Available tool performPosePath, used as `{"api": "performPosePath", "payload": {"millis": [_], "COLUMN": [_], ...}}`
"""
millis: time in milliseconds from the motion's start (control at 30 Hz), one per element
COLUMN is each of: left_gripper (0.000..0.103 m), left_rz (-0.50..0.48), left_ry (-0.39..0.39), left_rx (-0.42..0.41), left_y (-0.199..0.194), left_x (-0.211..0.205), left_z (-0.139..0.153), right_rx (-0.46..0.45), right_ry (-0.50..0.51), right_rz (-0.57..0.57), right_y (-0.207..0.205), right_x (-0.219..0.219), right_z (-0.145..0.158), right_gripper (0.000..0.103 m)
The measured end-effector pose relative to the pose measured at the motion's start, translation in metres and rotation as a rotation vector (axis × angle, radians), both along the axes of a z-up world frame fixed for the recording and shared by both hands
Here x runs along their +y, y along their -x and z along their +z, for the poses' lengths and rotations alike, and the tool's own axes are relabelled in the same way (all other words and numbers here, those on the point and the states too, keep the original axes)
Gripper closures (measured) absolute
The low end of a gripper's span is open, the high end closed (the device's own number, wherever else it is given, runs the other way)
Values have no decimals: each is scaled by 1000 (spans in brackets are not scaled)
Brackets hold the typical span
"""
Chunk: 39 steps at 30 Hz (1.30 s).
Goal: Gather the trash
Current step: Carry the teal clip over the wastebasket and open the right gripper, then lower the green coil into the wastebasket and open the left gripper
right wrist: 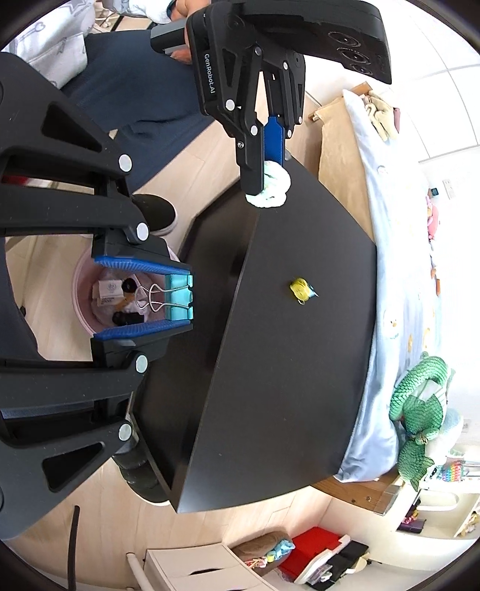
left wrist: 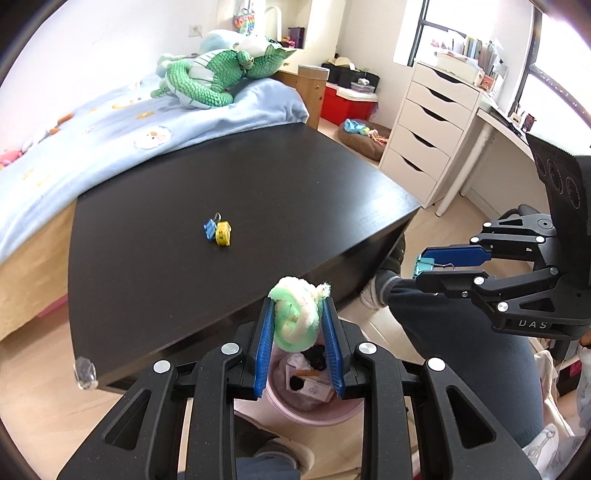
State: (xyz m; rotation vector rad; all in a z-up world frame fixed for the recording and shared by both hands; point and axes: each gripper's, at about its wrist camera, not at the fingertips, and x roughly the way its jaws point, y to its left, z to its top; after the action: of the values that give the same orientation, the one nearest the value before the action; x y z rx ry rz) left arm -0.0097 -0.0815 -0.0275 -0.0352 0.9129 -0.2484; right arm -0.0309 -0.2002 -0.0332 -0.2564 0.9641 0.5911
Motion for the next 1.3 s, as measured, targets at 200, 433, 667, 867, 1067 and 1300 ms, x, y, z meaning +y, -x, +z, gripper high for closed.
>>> {"api": "performPosePath", "payload": {"millis": [200, 433, 667, 867, 1067, 1300], "left_gripper": [77, 77, 77, 77, 77, 77], "left_rz": [-1, 10, 5, -8, -28, -56], "left_ry": [14, 24, 22, 23, 23, 23], "left_rx": [-5, -11, -18, -14, -16, -21], "left_y": [9, 10, 10, 10, 10, 10], "left_x": [3, 9, 8, 5, 1, -6], "left_z": [2, 3, 5, 5, 6, 7], "right_rx": [22, 39, 12, 6, -23, -18], "right_ry": [-11, -25, -37, -43, -30, -14], "right_rz": [11, 29, -3, -48, -82, -126], "right_y": [4, 3, 0, 0, 3, 4], "right_x": [5, 10, 4, -4, -11, -20], "right_z": [-8, -12, -9, -6, 0, 3], "right_gripper": [79, 78, 31, 7, 3, 3]}}
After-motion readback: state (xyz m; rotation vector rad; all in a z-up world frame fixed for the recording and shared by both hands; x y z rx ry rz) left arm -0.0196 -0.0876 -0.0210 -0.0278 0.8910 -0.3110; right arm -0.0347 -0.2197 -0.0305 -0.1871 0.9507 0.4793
